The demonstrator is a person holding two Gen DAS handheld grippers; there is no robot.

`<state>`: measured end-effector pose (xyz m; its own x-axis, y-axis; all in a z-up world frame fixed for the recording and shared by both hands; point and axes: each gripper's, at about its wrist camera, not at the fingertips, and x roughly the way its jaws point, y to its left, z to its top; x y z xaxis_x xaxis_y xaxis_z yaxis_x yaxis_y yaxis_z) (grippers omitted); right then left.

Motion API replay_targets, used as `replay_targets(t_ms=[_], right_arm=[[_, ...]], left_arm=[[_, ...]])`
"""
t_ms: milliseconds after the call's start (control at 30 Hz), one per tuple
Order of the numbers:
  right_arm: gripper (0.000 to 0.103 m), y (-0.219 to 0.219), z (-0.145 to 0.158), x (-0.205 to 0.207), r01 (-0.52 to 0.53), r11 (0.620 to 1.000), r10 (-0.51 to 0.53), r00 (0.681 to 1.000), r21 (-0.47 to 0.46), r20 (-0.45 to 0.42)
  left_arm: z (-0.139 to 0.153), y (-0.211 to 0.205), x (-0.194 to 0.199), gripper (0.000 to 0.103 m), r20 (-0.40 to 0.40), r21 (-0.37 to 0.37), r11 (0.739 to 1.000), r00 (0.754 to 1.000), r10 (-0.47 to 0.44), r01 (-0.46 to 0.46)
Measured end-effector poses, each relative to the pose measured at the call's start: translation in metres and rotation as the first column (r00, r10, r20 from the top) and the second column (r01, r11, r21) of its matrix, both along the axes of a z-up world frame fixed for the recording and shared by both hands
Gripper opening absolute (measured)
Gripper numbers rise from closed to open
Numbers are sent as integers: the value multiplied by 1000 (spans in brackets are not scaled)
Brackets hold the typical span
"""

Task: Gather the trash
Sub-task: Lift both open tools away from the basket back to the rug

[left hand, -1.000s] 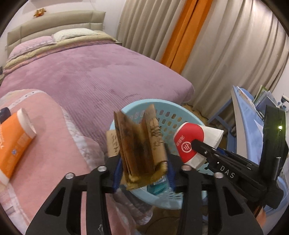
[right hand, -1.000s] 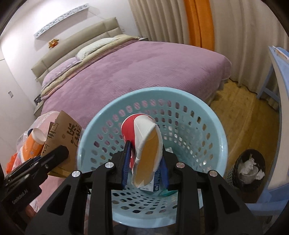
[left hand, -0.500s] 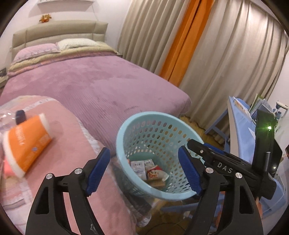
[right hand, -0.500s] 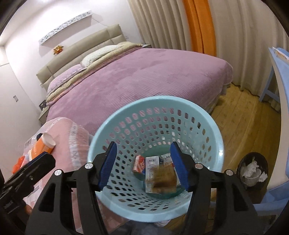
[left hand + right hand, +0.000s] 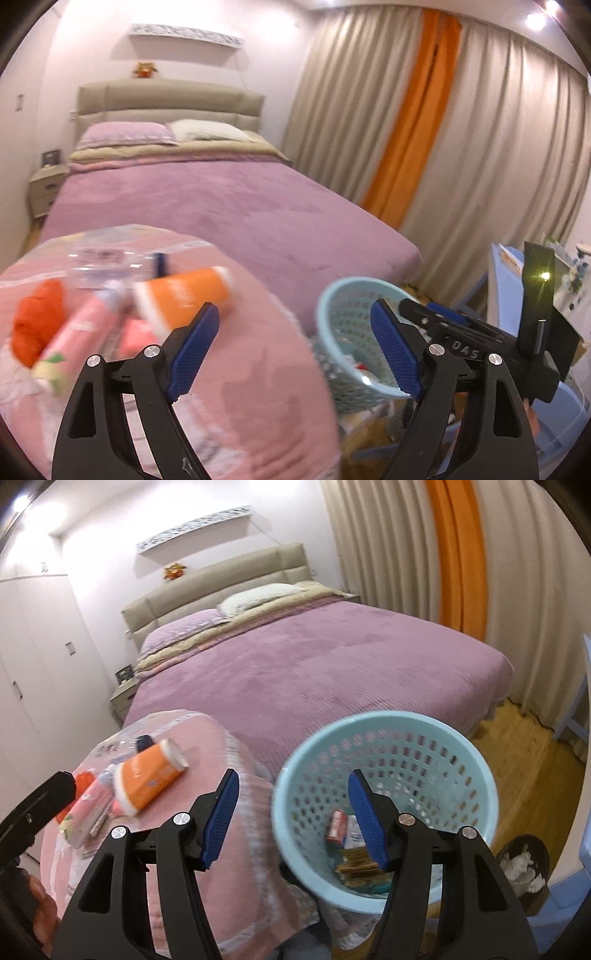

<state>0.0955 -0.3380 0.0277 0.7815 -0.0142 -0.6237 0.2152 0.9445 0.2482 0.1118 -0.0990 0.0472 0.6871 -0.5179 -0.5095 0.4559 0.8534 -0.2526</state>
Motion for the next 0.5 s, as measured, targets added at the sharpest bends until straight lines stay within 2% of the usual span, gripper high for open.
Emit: replay_targets(t_ms=[167, 333, 400, 500], right_arm=[[58, 34, 8, 14, -74, 997, 74, 997, -15, 11], [58, 74, 14, 34, -153, 987, 153, 988, -38, 9], [58, 86, 14, 40, -174, 984, 175, 985, -44, 10], [58, 103, 11, 56, -204, 978, 204, 979, -38, 1]], left_arm=[[6, 50, 2, 82, 15, 16, 992, 992, 121, -122], [10, 111, 16, 82, -6, 24, 972, 972, 236, -236], [10, 130, 25, 82, -20, 34, 964, 964, 264, -263], [2, 148, 42, 82, -73, 74, 964, 963, 261, -255]])
